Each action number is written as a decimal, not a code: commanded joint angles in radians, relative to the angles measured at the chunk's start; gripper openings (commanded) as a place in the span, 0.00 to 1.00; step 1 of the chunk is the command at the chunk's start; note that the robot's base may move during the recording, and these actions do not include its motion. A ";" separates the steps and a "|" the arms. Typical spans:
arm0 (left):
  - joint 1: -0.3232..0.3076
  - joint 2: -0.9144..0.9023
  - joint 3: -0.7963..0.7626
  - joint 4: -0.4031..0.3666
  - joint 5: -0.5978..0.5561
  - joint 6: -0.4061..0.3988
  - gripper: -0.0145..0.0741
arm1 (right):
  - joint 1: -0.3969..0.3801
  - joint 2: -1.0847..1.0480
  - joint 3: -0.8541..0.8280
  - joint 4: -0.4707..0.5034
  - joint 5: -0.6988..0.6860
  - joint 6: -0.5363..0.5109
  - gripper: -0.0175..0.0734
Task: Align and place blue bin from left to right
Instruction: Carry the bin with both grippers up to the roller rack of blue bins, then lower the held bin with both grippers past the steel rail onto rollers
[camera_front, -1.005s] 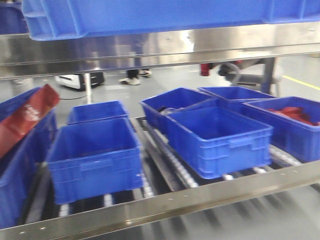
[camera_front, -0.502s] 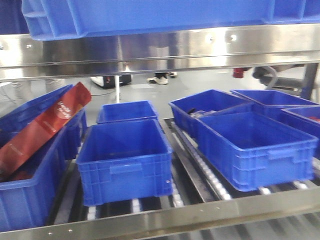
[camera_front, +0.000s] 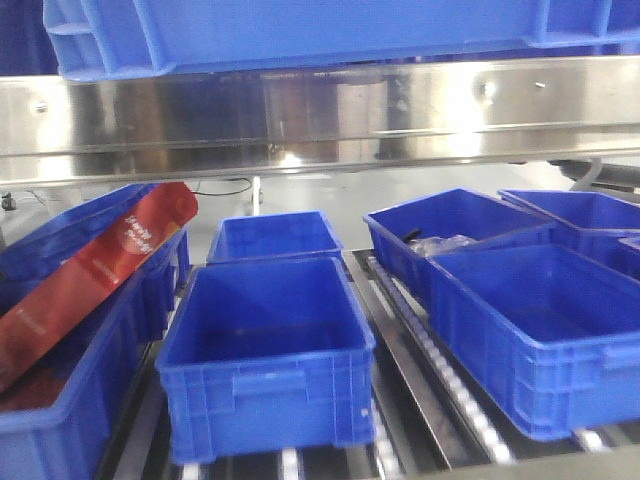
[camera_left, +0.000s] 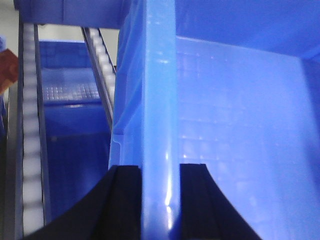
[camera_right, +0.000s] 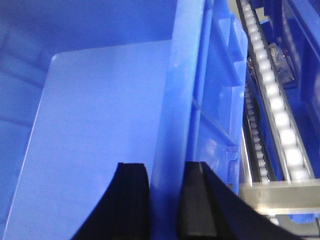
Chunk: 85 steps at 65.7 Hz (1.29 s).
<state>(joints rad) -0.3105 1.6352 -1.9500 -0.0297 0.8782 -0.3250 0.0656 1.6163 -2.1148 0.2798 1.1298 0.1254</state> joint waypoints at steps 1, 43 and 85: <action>-0.005 -0.027 -0.019 -0.033 -0.278 -0.001 0.04 | 0.000 -0.021 -0.015 0.011 -0.069 -0.028 0.11; -0.005 -0.027 -0.019 -0.033 -0.278 -0.001 0.04 | 0.000 -0.021 -0.015 0.011 -0.069 -0.028 0.11; -0.005 -0.027 -0.019 -0.033 -0.278 -0.001 0.04 | 0.000 -0.021 -0.015 0.011 -0.069 -0.028 0.11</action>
<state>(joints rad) -0.3105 1.6352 -1.9500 -0.0312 0.8782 -0.3250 0.0656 1.6163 -2.1148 0.2798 1.1298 0.1254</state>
